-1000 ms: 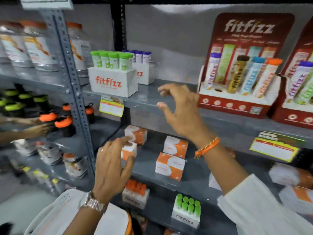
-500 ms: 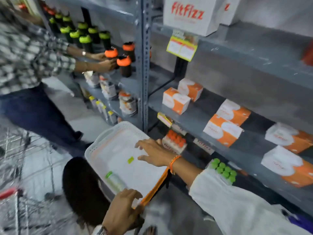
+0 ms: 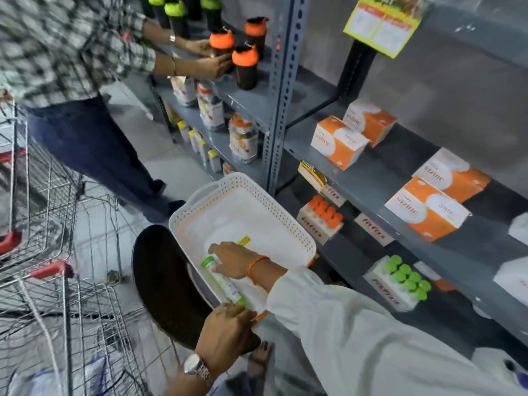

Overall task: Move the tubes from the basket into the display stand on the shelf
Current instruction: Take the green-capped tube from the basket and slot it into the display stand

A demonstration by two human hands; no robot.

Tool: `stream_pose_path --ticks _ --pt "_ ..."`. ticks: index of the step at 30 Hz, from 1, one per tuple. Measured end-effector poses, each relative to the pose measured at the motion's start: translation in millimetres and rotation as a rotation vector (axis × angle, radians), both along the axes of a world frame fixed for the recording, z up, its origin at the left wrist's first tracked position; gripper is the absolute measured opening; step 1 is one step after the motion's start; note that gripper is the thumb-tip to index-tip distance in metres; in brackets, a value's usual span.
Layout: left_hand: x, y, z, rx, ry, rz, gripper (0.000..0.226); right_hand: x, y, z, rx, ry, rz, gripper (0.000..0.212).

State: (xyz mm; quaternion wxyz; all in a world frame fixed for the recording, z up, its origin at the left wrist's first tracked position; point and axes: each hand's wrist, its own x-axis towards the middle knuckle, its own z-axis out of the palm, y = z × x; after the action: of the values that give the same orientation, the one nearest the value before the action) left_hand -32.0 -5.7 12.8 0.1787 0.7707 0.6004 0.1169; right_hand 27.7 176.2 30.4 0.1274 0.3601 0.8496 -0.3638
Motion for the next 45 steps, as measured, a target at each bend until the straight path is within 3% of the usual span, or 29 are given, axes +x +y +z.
stream_pose_path --ticks 7,17,23,25,33,35,40,45 --pt "1.7 -0.9 2.3 0.065 0.034 -0.019 0.012 -8.2 0.7 -8.2 0.011 0.093 -0.078 0.035" --pt "6.5 11.3 9.8 -0.042 0.11 0.005 0.009 28.2 30.7 30.7 -0.023 0.334 -0.446 0.029" --pt "10.5 36.1 34.2 -0.29 0.25 -0.006 0.04 67.3 60.4 94.0 0.113 0.523 -0.636 0.028" --pt "13.7 49.2 41.1 -0.352 0.247 -0.035 0.041 85.5 67.5 125.7 0.173 0.591 -0.679 0.027" --pt "34.5 101.2 99.2 -0.324 0.167 -0.088 0.061 162.1 79.9 241.3 0.482 0.8 -0.765 0.023" --pt "90.9 159.1 158.1 -0.056 0.152 -0.202 0.059 239.8 69.3 321.8 0.712 0.854 -0.933 0.026" --pt "132.2 189.2 218.0 0.299 0.058 -0.133 0.051 277.6 54.2 378.9 0.81 0.882 -0.957 0.028" --pt "205.1 232.7 303.9 0.659 -0.286 -0.167 0.045 337.7 21.0 458.7 1.052 0.909 -1.007 0.028"
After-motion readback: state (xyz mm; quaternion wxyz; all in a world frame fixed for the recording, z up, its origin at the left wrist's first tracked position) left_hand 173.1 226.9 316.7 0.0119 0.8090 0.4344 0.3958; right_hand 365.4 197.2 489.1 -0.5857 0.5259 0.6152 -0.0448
